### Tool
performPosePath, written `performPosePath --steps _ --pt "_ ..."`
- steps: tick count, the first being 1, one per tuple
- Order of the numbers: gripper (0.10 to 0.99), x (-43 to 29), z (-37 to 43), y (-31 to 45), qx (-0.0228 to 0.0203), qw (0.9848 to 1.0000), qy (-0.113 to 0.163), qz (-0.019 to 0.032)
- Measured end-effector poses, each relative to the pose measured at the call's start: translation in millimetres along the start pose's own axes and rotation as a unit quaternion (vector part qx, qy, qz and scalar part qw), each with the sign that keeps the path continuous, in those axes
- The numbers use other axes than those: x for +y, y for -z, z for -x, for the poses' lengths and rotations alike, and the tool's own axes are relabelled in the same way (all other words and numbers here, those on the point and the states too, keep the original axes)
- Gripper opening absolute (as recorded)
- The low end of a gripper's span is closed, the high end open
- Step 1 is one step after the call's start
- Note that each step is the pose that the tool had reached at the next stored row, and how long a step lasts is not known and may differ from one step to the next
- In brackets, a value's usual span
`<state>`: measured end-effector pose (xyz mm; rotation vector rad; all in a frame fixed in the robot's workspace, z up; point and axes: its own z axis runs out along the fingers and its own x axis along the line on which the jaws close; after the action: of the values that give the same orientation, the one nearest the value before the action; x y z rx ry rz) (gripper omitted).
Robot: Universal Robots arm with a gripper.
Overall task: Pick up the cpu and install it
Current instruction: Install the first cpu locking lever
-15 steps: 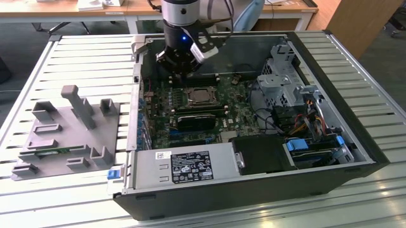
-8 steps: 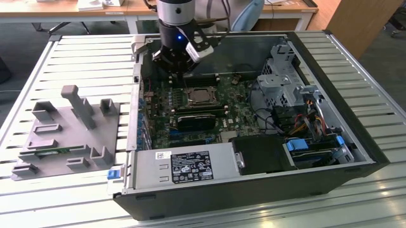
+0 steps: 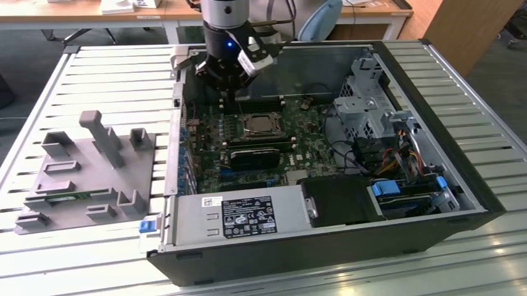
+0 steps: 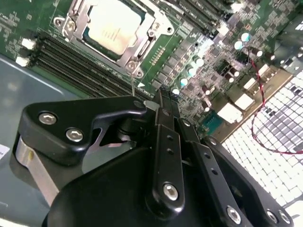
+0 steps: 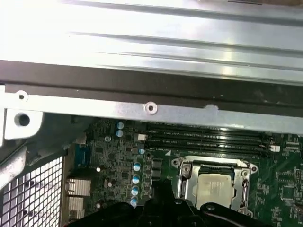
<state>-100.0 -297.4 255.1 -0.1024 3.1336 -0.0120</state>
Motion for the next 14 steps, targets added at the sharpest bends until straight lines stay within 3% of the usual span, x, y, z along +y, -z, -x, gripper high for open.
performPosePath --steps 8,14 --pt "0.106 4.8 7.1 -1.0 0.0000 1.0000 0.000 0.0000" --pt "0.106 1.9 1.0 -1.0 -0.0001 1.0000 0.000 0.0009"
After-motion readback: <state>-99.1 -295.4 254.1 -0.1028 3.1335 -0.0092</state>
